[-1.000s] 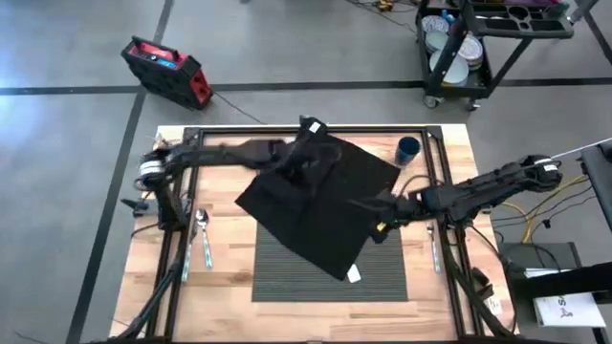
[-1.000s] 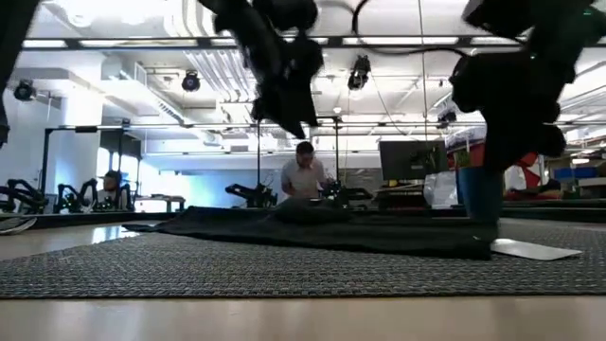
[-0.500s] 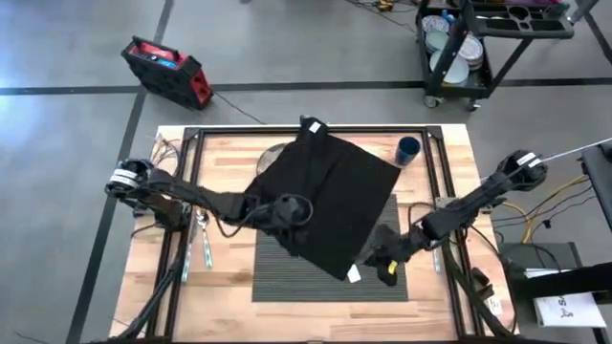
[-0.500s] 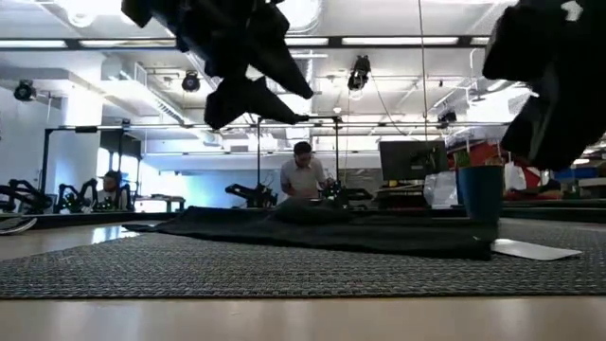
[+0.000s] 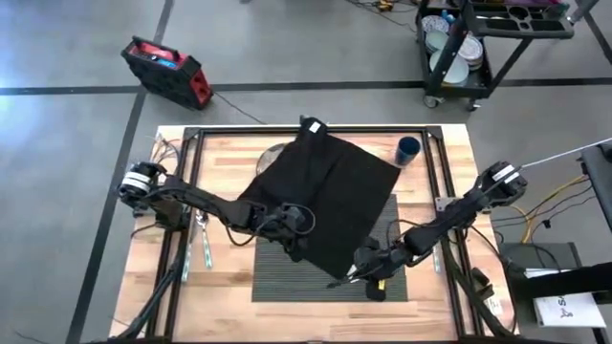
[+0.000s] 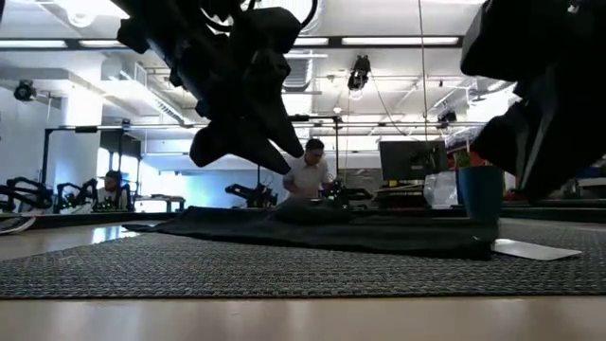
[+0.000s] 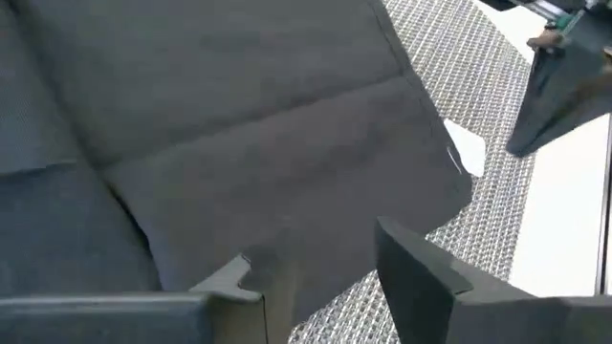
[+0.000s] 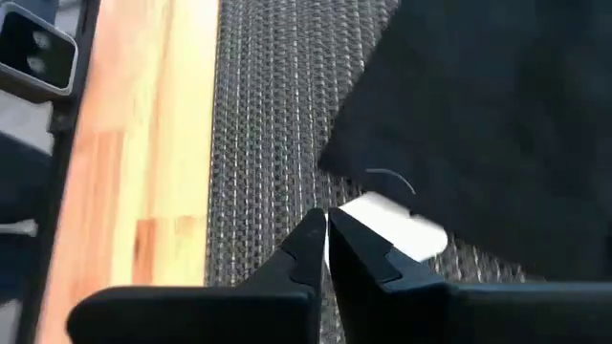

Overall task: Set table place
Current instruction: Fold the black napkin

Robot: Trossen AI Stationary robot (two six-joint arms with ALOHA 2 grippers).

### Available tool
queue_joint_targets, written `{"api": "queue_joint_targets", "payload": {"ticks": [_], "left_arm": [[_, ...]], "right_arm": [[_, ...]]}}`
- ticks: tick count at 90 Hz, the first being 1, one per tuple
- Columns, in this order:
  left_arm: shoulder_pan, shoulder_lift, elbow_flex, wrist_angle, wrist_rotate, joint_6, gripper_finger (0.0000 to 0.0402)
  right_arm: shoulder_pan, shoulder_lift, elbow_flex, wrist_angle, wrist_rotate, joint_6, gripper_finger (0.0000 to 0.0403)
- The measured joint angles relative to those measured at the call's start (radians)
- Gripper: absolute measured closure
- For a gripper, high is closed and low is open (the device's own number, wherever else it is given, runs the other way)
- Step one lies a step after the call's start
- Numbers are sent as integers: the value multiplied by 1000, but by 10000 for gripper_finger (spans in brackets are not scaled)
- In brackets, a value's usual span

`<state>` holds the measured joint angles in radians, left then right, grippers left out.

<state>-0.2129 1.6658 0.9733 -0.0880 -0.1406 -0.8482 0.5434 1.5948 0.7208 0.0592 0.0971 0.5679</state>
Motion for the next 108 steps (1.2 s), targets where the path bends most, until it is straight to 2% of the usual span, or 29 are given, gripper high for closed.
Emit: {"api": "queue_joint_targets", "payload": {"ticks": [11, 22, 41, 56, 70, 90, 98, 108], "left_arm": [[0, 0, 2, 1, 0, -3, 287], [-4, 0, 3, 0, 0, -3, 287], [-11, 0, 6, -6, 10, -2, 279], [-13, 0, 6, -4, 21, -3, 280], [-13, 0, 6, -1, 21, -7, 287], [-20, -1, 6, -1, 27, -8, 284], [-22, -1, 7, -1, 28, -8, 283], [-24, -2, 11, -4, 28, -8, 286]], "right_arm": [[0, 34, 20, 46, 0, -102, 366], [-3, 68, 31, 57, 0, -169, 319], [-16, 91, 36, 59, 11, -184, 232], [-35, 91, 36, 58, 64, -187, 198], [-48, 129, 36, 54, 64, -185, 196], [-47, 181, 40, 80, 79, -160, 215], [-47, 186, 44, 75, 88, -124, 239], [-47, 185, 54, 61, 116, -115, 300]]}}
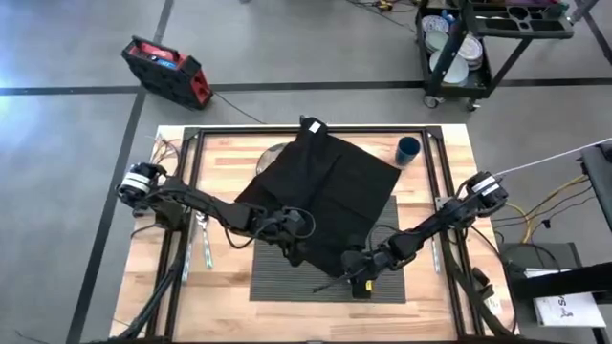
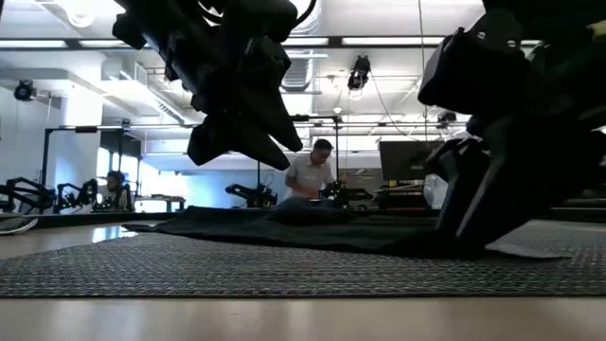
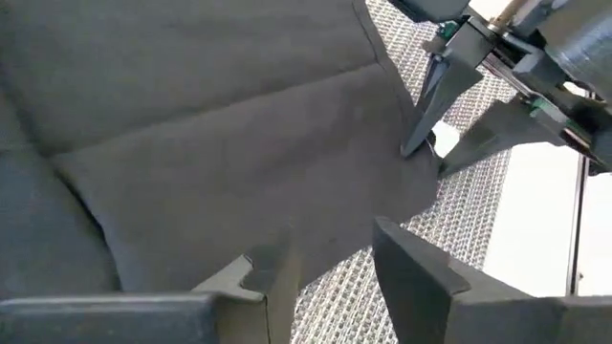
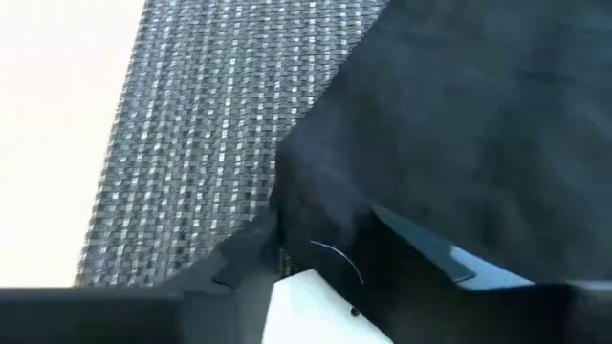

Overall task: Set table place
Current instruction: Fold the black napkin

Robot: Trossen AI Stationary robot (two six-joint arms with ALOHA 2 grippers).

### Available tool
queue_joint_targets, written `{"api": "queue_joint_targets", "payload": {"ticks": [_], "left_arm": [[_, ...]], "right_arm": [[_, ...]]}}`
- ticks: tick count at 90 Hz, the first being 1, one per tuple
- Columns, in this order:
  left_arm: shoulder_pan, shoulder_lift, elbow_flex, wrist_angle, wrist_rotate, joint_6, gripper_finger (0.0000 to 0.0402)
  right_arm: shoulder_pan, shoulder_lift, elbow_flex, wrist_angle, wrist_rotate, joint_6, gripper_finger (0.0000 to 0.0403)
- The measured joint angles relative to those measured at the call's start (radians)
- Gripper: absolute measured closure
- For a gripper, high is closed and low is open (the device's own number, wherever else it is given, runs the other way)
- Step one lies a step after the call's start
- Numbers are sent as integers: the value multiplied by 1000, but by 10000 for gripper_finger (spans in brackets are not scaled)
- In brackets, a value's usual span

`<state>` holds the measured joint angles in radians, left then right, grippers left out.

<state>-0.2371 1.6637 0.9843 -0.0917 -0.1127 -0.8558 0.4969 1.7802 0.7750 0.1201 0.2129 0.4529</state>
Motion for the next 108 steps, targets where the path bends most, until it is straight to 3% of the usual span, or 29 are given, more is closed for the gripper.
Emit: {"api": "queue_joint_targets", "payload": {"ticks": [10, 15, 35, 61, 82, 97, 108], "left_arm": [[0, -5, 4, 2, 0, 0, 287], [0, -10, 8, -2, 0, 0, 287], [0, -82, 43, -48, 26, 5, 288], [-7, -272, 98, -353, 21, 51, 288], [-34, -435, 88, -627, -63, 61, 288], [-99, -520, 83, -762, -104, 36, 288], [-179, -555, 80, -822, -135, 21, 288]], "right_arm": [[-1, 2, 10, -4, -1, 1, 377], [-1, 0, 16, -10, -10, 2, 393], [0, -56, 88, -118, -36, 61, 401], [-2, -103, 312, -401, -32, 103, 403], [-51, 13, 428, -427, -41, 218, 403], [-122, 138, 508, -346, -177, 290, 403], [-155, 241, 620, -292, -217, 317, 403]]}}
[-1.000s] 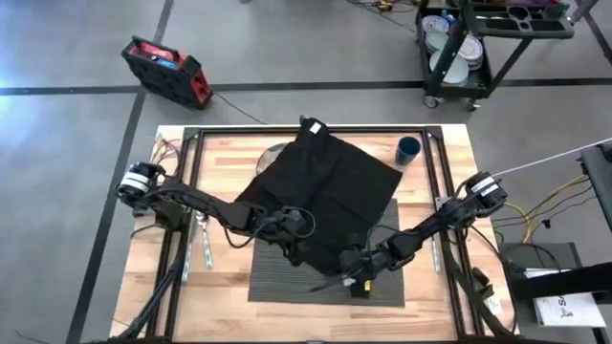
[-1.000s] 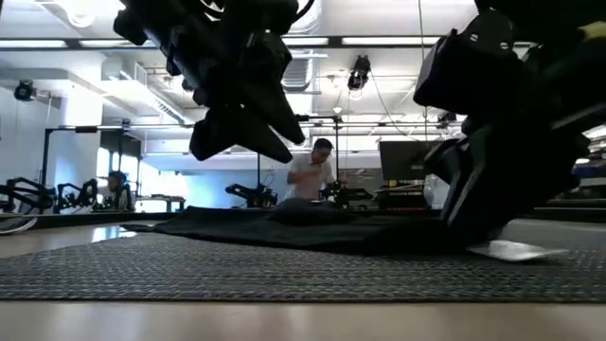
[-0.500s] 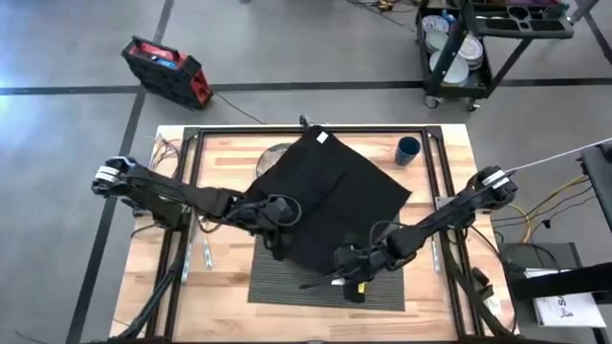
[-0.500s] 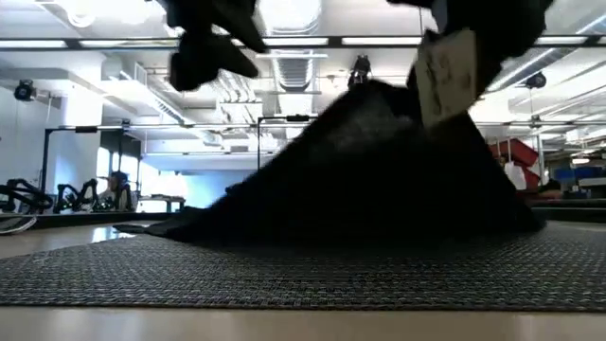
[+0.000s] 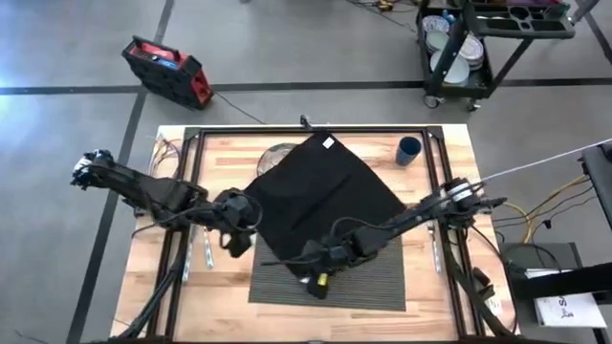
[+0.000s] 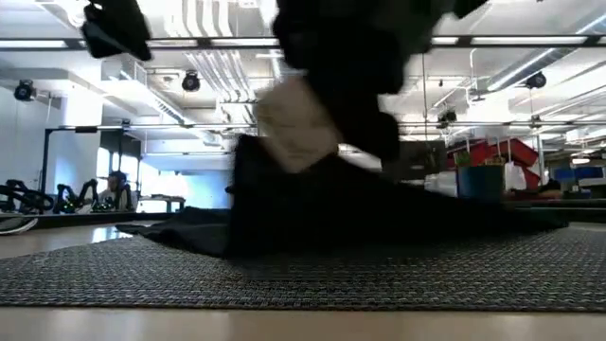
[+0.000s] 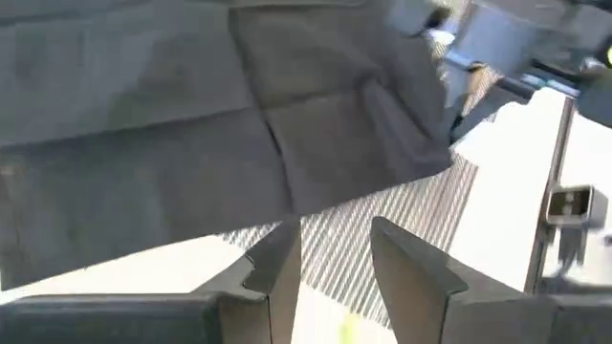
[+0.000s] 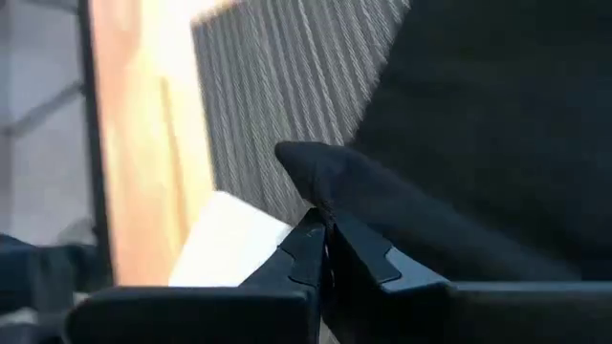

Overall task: Set table place
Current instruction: Fold the black napkin

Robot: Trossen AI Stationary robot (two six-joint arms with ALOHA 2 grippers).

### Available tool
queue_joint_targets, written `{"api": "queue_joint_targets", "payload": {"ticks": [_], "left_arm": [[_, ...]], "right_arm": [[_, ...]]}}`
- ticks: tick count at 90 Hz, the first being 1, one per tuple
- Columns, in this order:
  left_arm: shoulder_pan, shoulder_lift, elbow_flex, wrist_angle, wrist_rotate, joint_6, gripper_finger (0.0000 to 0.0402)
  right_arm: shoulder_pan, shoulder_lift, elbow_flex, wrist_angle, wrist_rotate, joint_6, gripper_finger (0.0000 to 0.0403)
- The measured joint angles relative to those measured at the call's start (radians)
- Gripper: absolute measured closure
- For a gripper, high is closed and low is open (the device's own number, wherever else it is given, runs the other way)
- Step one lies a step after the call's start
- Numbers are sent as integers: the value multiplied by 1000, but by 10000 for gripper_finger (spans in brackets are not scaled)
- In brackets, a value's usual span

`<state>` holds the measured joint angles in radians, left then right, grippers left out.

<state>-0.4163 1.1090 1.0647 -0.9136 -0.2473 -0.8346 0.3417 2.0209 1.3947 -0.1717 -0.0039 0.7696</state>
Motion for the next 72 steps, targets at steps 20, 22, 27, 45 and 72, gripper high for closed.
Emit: {"api": "queue_joint_targets", "payload": {"ticks": [20, 22, 27, 45, 72], "left_arm": [[-170, -25, -2, -125, -67, -87, 288], [-186, -25, -2, -136, -77, -98, 288], [-224, -27, -3, -163, -96, -127, 288], [-320, -32, -26, -219, -158, -228, 288], [-358, -32, -92, -214, -155, -312, 288]], "right_arm": [[-15, 180, 305, -3, -57, -3, 403], [-15, 196, 339, -11, -58, -6, 403], [-17, 233, 421, -4, -69, -10, 403], [-32, 391, 689, -135, -124, -29, 403], [-34, 501, 828, -160, -216, -21, 381]]}}
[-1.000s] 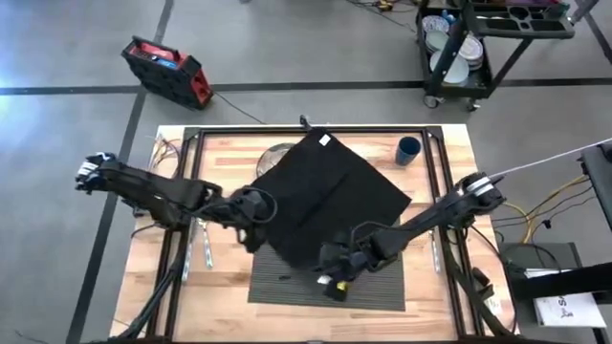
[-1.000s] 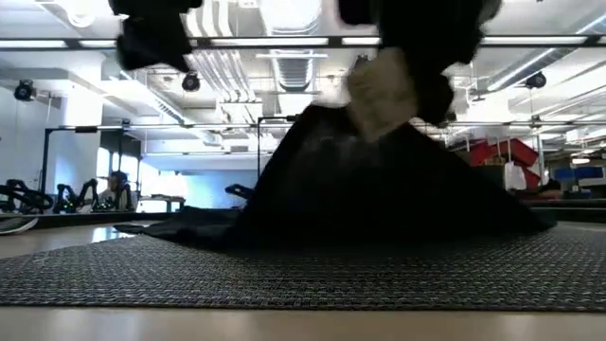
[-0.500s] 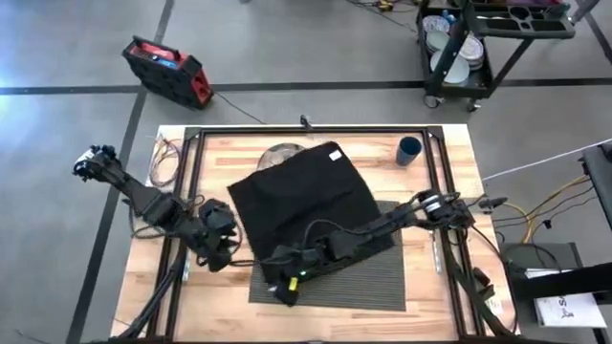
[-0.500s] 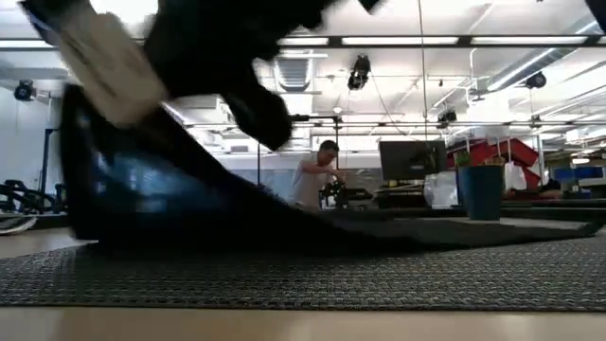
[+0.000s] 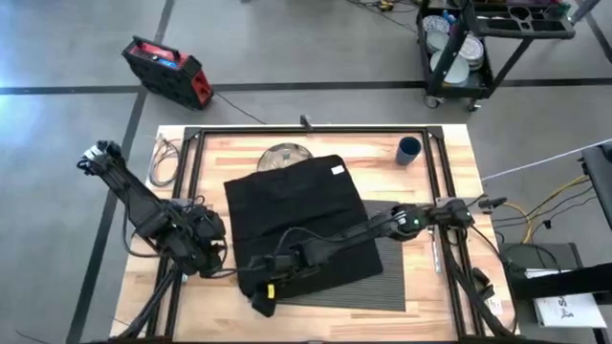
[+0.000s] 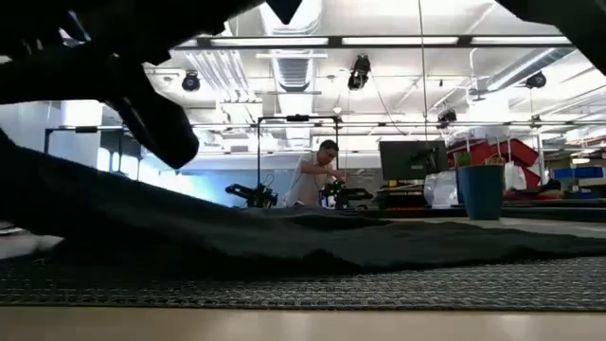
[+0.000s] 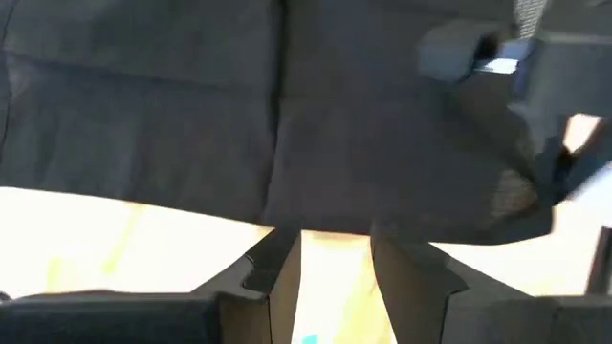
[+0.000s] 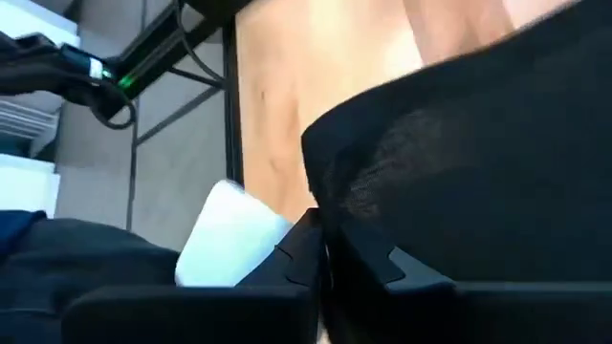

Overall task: Set table place
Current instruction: Fold the black napkin

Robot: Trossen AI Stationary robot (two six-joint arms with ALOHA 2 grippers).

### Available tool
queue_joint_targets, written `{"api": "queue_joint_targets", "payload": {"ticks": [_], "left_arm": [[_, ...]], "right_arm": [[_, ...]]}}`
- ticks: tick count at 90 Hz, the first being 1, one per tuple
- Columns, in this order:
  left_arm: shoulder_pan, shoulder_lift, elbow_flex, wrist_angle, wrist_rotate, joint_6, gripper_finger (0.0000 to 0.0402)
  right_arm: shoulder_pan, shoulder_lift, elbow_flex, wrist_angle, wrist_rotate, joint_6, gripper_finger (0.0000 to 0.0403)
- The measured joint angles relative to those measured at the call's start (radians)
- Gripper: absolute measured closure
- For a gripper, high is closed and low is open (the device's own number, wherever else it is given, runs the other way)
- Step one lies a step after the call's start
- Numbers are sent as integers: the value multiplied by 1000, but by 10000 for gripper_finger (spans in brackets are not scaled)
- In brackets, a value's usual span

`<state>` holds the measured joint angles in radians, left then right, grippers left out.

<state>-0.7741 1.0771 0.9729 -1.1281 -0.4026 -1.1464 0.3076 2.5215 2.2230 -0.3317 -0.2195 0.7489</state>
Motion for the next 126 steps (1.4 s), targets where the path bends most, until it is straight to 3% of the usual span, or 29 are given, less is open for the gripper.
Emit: {"api": "queue_joint_targets", "payload": {"ticks": [40, 60, 86, 108, 126], "left_arm": [[-7, 0, -3, 10, -4, -6, 288], [-9, 0, -3, 22, -7, -7, 288], [-9, 0, -3, 64, -36, -7, 288], [-9, 0, -20, 100, -81, -7, 288], [12, 0, -48, 113, -145, -31, 288]], "right_arm": [[-1, -22, 0, 26, -25, -40, 225], [-12, -27, 0, 22, -27, -22, 178], [-48, -61, -2, -74, -25, -46, 181], [-119, -146, -3, -376, 21, -258, 207], [-213, -231, -33, -444, 47, -441, 236]]}}
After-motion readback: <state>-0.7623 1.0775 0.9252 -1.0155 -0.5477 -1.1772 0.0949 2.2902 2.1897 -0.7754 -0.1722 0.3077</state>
